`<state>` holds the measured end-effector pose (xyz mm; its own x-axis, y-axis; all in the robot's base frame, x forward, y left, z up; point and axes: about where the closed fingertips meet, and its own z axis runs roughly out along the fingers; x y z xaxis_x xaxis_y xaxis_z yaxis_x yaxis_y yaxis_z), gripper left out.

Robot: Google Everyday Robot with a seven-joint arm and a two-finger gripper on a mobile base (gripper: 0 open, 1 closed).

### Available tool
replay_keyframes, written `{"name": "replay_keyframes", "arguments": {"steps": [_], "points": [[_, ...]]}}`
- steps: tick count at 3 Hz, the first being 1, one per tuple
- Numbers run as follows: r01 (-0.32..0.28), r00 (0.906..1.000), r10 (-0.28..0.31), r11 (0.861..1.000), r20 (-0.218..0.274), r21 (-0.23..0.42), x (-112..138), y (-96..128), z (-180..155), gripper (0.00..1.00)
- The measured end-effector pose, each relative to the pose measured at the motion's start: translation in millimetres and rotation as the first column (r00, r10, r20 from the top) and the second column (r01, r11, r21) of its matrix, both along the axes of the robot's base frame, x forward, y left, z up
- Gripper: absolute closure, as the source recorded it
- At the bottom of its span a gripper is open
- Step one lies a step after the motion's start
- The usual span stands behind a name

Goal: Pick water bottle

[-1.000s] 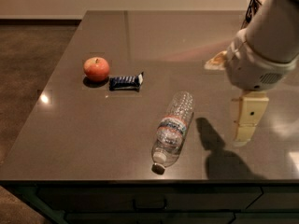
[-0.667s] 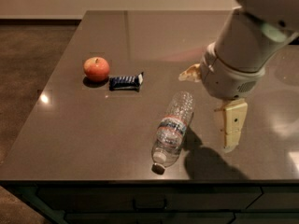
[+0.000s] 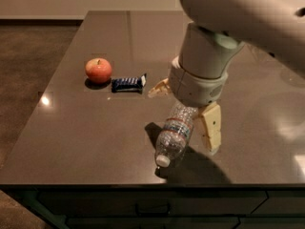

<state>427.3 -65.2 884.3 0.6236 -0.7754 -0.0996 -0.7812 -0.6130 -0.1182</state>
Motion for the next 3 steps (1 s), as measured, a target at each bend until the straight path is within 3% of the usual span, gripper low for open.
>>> {"name": "replay_keyframes", "arguments": {"steps": [2, 3], "points": [[-0.135, 0.9892, 0.134, 0.991, -0.060, -0.008, -4, 26, -33, 0.00], [-0.158, 0.9843, 0.156, 0.987, -0.082, -0.024, -4, 30, -46, 0.18]]}}
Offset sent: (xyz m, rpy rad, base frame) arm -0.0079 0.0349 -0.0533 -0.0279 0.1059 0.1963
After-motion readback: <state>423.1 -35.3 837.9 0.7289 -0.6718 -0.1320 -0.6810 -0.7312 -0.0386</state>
